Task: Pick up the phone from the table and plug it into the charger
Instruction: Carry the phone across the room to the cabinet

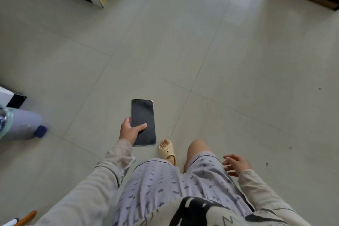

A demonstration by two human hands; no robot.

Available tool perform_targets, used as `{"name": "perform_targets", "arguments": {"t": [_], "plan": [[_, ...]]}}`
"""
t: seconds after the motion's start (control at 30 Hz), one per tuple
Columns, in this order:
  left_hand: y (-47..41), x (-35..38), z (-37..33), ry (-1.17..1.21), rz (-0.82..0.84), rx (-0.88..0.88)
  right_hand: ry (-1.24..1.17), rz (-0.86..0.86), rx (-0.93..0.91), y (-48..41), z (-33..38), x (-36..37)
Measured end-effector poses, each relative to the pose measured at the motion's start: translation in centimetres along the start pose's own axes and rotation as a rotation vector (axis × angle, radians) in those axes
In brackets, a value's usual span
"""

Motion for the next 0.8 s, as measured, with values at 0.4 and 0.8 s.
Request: {"name": "perform_targets", "arguments": {"t": [0.4, 0.8], "plan": [[-9.5, 7.2, -11.8, 0.055, 0.004, -0.031, -0.005, 0.031, -0.007, -7.8, 15.9, -2.1], [-15.4, 11.7, -17.2, 0.101, -0.179, -0.233, 0.188, 0.181, -0.241, -14.6, 42.2, -4.7]]}}
Point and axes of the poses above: each hand's wrist, its own y-axis away from the middle knuckle, its own x-axis out of the palm, z = x × y, the point moved 9 cm from there along -y, towards the middle knuckle, and after that the axes turned 3 degrees about -y, right-handed, at the moved point
